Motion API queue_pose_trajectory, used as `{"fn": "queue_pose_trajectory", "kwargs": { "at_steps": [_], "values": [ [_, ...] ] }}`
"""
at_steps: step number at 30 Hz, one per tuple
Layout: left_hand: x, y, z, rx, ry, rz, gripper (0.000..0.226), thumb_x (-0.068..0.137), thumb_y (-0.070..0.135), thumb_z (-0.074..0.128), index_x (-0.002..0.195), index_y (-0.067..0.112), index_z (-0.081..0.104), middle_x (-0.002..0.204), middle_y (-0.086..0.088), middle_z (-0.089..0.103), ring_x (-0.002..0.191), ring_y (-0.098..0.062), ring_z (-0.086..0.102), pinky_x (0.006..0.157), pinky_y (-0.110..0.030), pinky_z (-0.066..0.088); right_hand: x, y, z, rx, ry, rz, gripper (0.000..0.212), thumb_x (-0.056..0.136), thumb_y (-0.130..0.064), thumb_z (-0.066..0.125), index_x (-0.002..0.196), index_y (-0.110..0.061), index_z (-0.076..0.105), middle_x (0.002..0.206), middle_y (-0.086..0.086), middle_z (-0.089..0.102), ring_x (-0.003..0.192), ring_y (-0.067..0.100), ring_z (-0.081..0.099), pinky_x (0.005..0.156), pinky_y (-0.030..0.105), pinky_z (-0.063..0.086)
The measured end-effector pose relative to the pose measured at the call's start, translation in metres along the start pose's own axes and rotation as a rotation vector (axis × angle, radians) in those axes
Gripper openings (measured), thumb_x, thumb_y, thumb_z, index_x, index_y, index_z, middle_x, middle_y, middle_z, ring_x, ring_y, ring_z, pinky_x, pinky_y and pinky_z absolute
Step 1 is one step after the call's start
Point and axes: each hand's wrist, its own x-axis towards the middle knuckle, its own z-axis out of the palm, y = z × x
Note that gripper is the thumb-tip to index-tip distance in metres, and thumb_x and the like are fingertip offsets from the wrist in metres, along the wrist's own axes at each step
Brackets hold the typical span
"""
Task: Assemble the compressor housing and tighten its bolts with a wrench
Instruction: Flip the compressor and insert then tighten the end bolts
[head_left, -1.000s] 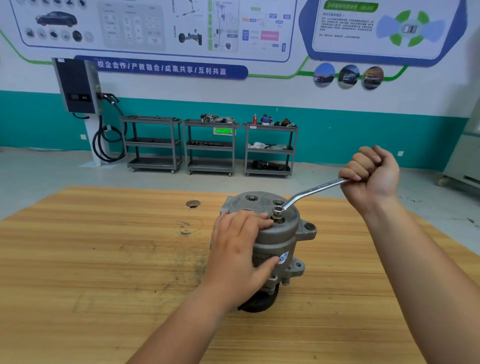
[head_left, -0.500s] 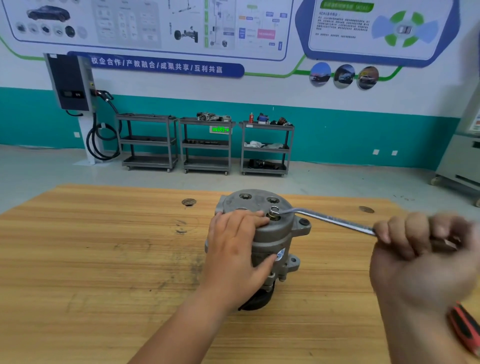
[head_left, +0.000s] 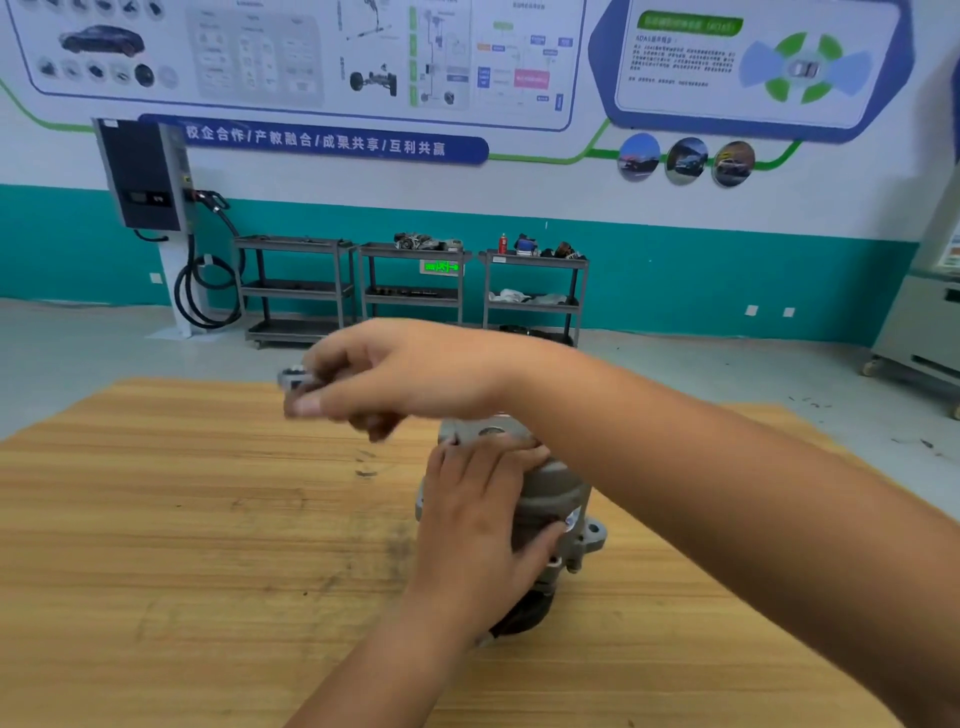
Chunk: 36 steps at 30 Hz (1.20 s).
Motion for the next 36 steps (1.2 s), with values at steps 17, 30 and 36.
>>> {"fn": "queue_pose_trajectory", "kwargs": {
  "at_steps": [17, 30, 36],
  "values": [
    [-0.002, -0.005, 0.003, -0.026, 0.091, 0.036, 0.048, 0.070, 0.039, 0.074, 0.109, 0.013, 0.064, 0.115, -0.001, 0.063, 0.111, -0.014, 0.047, 0.101, -0.054, 0.040, -0.156, 0.122, 0.011, 1.141, 1.520, -0.527, 0.039, 0.099, -0.024, 0.025, 0.067, -0.016, 0.045, 0.046, -0.006, 0.033, 0.040, 0.009, 0.031, 0.048, 0.019, 0.034],
    [0.004, -0.037, -0.024, -0.156, -0.144, -0.260, 0.057, 0.074, 0.059, 0.069, 0.119, 0.024, 0.063, 0.128, 0.001, 0.057, 0.125, -0.021, 0.048, 0.104, -0.039, 0.039, -0.020, 0.006, -0.003, -0.056, -0.275, -0.117, 0.014, 0.093, -0.009, 0.053, 0.105, -0.008, 0.058, 0.092, 0.007, 0.061, 0.077, 0.014, 0.051, 0.073, 0.025, 0.046],
    [-0.003, -0.036, -0.018, -0.354, 0.017, -0.129, 0.042, 0.071, 0.051, 0.065, 0.109, 0.039, 0.053, 0.138, 0.010, 0.040, 0.135, -0.021, 0.035, 0.108, -0.032, 0.027, 0.025, 0.090, -0.046, 0.712, 0.223, 0.361, 0.015, 0.097, 0.003, 0.036, 0.102, -0.005, 0.048, 0.073, 0.005, 0.049, 0.053, 0.006, 0.045, 0.040, 0.010, 0.038]
  ]
}}
